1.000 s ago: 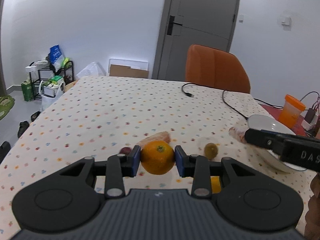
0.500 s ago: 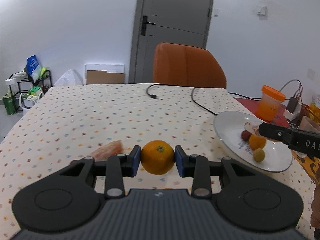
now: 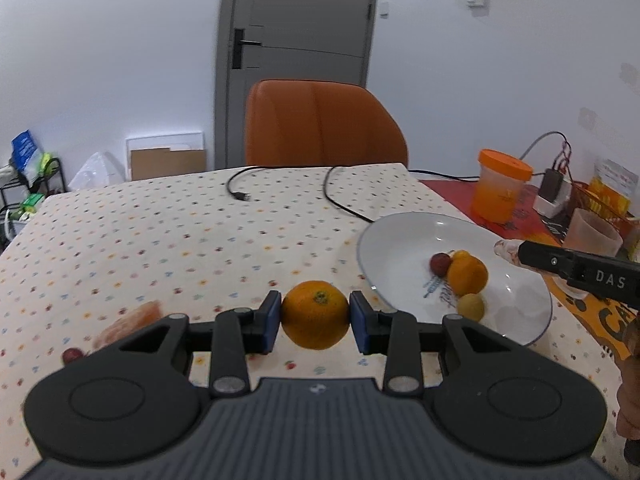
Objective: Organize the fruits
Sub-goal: 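Carry the orange and pomelo segment in both grippers toward the white bowl, then open both grippers to drop the orange and pomelo segment into the bowl, then move both open grippers back to the remaining fruit on the cloth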
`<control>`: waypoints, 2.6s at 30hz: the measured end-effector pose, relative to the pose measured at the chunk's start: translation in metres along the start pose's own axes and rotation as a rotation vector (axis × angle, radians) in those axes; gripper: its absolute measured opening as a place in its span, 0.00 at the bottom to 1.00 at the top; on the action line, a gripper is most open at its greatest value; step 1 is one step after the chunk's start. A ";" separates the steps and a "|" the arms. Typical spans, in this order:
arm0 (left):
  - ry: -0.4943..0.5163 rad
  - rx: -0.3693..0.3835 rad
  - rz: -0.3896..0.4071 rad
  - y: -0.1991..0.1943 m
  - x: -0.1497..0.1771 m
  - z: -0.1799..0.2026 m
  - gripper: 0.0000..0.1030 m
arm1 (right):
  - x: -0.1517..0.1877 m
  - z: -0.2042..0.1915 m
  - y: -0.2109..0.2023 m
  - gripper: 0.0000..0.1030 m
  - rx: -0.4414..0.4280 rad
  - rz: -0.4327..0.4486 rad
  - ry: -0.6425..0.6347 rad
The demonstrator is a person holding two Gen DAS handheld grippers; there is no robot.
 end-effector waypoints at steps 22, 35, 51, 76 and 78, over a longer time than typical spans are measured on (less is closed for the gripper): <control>0.157 0.048 0.050 0.011 -0.039 0.068 0.39 | 0.018 0.038 -0.024 0.53 -0.006 0.007 0.085; 0.165 0.000 0.026 -0.009 -0.027 0.044 0.54 | 0.023 0.025 -0.024 0.59 -0.034 0.001 0.098; 0.089 -0.126 -0.010 -0.032 0.002 -0.028 0.76 | 0.035 -0.021 -0.012 0.78 -0.063 -0.046 0.046; -0.083 -0.249 -0.079 -0.053 0.052 -0.120 0.76 | 0.065 -0.100 0.010 0.81 -0.159 -0.122 -0.035; -0.099 -0.254 -0.078 -0.053 0.055 -0.126 0.76 | 0.068 -0.105 0.011 0.81 -0.163 -0.129 -0.043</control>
Point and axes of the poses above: each gripper's, at about its wrist camera, not at the fingertips, and y roughly the way its jaws point, z to its right, x to its underside, the point moved 9 cm from there along y, roughly the way its jaws point, and after that the axes turned 12 degrees about y, right-handed, at the moved point
